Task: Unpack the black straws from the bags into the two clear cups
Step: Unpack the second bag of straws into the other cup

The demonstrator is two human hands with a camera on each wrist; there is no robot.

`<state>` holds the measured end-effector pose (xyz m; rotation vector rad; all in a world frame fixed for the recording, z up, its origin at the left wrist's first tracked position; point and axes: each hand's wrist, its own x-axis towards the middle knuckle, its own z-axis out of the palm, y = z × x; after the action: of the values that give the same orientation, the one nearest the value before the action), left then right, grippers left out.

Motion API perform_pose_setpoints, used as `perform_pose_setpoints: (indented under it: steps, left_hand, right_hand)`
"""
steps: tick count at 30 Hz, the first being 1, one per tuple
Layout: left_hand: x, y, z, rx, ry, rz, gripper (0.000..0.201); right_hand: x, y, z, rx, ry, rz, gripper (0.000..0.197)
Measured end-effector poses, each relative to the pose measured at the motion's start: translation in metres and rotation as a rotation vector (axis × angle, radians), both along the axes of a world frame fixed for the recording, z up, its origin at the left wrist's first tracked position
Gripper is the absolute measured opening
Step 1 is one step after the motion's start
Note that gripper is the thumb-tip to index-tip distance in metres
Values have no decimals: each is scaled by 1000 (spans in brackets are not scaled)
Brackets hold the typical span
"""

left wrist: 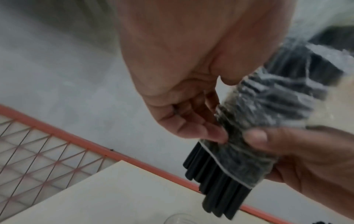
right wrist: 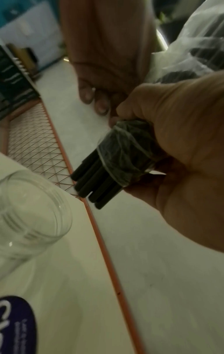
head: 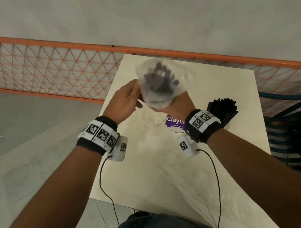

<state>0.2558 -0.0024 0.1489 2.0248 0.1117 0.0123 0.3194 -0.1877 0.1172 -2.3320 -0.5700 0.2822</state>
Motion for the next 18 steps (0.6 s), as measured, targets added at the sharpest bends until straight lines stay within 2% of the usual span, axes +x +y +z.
perform_pose_setpoints:
  steps: [3,7,13,18]
  left_hand:
    - [20,-7,1,85,0,-63,43]
    - [36,-14,-13,111,64,-95,39]
    - [37,-13,-37,137,158,-113,36]
    - [34,-7,-55,116,185,-114,38]
  right_hand:
    - [13,9,-3,53,37,-53,39]
    - [21,3,-15,206,90,-176,33]
    - [16,3,-40,192,197,-166,36]
    - [6,8,-52,300,264,-164,28]
